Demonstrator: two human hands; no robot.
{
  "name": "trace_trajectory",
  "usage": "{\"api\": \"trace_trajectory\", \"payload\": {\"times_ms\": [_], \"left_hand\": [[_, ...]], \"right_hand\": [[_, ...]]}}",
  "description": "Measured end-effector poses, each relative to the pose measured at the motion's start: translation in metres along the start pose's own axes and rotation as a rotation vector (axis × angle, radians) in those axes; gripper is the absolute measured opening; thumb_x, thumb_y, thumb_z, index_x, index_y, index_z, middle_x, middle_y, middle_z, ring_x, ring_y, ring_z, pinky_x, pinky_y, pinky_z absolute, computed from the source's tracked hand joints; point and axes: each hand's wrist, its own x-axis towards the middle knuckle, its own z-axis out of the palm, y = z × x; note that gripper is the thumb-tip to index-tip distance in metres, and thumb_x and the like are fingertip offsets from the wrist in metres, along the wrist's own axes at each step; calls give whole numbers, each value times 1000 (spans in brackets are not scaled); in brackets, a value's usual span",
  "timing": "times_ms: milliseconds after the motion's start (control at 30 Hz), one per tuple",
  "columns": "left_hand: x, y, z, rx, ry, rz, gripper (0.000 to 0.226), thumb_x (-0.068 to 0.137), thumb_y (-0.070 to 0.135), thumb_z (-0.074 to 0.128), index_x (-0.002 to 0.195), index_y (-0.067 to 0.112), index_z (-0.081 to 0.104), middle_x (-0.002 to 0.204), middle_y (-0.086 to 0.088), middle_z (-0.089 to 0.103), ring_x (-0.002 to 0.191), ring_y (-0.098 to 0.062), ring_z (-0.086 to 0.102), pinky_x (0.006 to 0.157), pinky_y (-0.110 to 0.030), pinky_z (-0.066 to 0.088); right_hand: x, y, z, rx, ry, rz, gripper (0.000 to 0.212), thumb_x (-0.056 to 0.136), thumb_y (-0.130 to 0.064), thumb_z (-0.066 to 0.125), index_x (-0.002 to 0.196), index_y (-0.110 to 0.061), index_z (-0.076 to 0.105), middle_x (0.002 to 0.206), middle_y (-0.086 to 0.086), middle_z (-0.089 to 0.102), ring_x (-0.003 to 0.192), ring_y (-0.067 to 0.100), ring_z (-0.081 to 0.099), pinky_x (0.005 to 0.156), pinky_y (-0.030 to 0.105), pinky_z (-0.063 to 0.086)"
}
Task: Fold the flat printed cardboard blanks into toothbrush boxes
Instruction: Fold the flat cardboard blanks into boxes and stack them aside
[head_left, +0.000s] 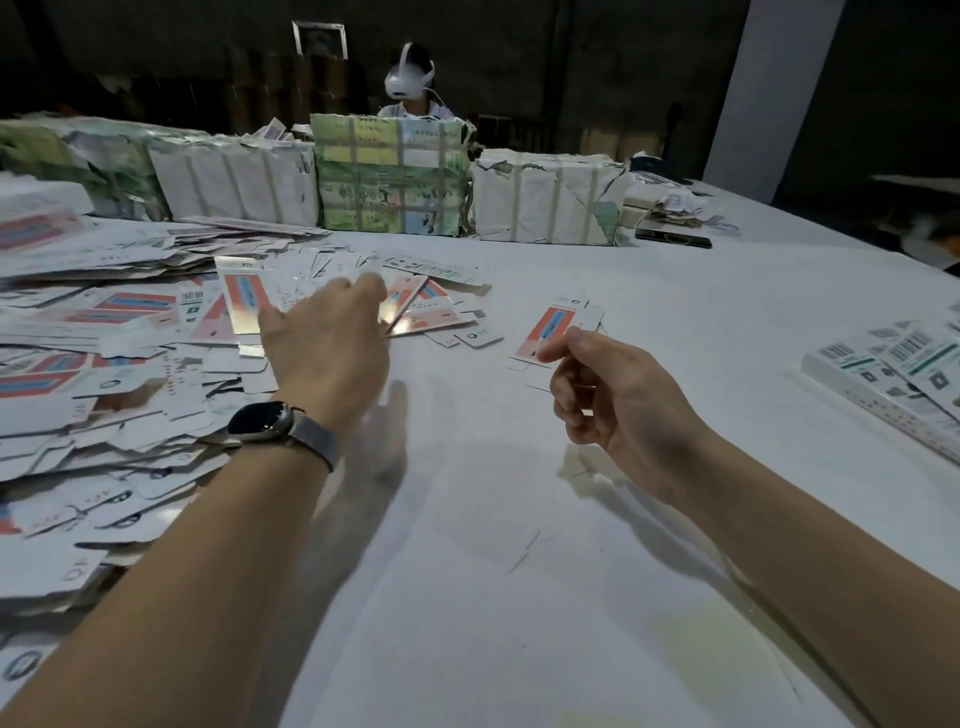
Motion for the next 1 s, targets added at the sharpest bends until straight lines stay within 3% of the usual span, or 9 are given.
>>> {"api": "trace_trajectory", "payload": {"times_ms": [100,200,267,367,533,600,767,867,1000], "left_hand": [[-2,14,-6,-259,232,82,40,80,-6,52,108,20,63,99,-7,61,91,-37,60,74,-43,45],[-5,29,-7,-631,212,37,35,79,-8,52,101,18,63,91,0,60,84,-25,60,69,-42,53],[-6,41,-7,-1012,35,-120,34,82,-9,58,97,22,59,84,2,57,83,-22,64,66,-40,58],[-15,57,-11,-1560,-353,-300,48,80,-19,63,105,23,58,88,-6,49,90,-26,72,61,-39,62],[-39,76,-10,-1468,-826,-44,68,61,-11,64,119,23,56,101,-12,69,96,-23,73,75,-46,62],[-48,83,-10,-1513,-942,20,66,64,-7,61,123,22,55,103,-8,73,96,-21,73,76,-39,62],[-50,85,-15,-1706,-955,-161,34,90,31,58,123,35,63,107,-8,74,84,-22,72,65,-34,59],[-51,84,-16,-1881,-1018,-264,45,93,55,44,111,27,75,109,-12,74,85,-29,73,66,-39,61],[-50,85,-11,-1909,-1053,-254,55,101,56,31,109,28,77,105,-14,74,85,-31,73,69,-46,60]], "right_hand": [[0,0,1,-9,18,-12,25,93,-37,55,93,-14,66,66,3,51,57,14,44,49,24,33],[3,-3,0,-15,140,-48,14,97,-29,58,101,-17,64,71,3,53,62,16,46,49,24,32],[6,-8,-3,-59,298,-89,13,99,-26,58,111,-25,59,83,1,57,70,15,53,52,25,38],[9,-15,-14,-190,459,-165,39,98,-34,60,129,-45,38,106,-4,59,89,9,63,69,29,52],[7,-15,-16,-112,346,-239,59,101,-16,55,150,-37,31,124,-9,61,106,12,67,82,38,61],[5,-12,-13,-95,291,-257,61,100,-7,52,152,-31,30,128,-8,61,109,12,67,87,37,60],[1,-13,-10,-117,119,-305,71,100,-2,49,155,-32,14,140,-2,53,117,16,64,90,33,57],[-2,-9,-4,-221,38,-284,75,101,-14,52,152,-43,6,139,-13,50,113,13,65,78,29,60],[2,-14,-12,-407,192,-250,85,94,-21,67,153,-48,12,133,-5,45,111,12,58,60,33,61]]}}
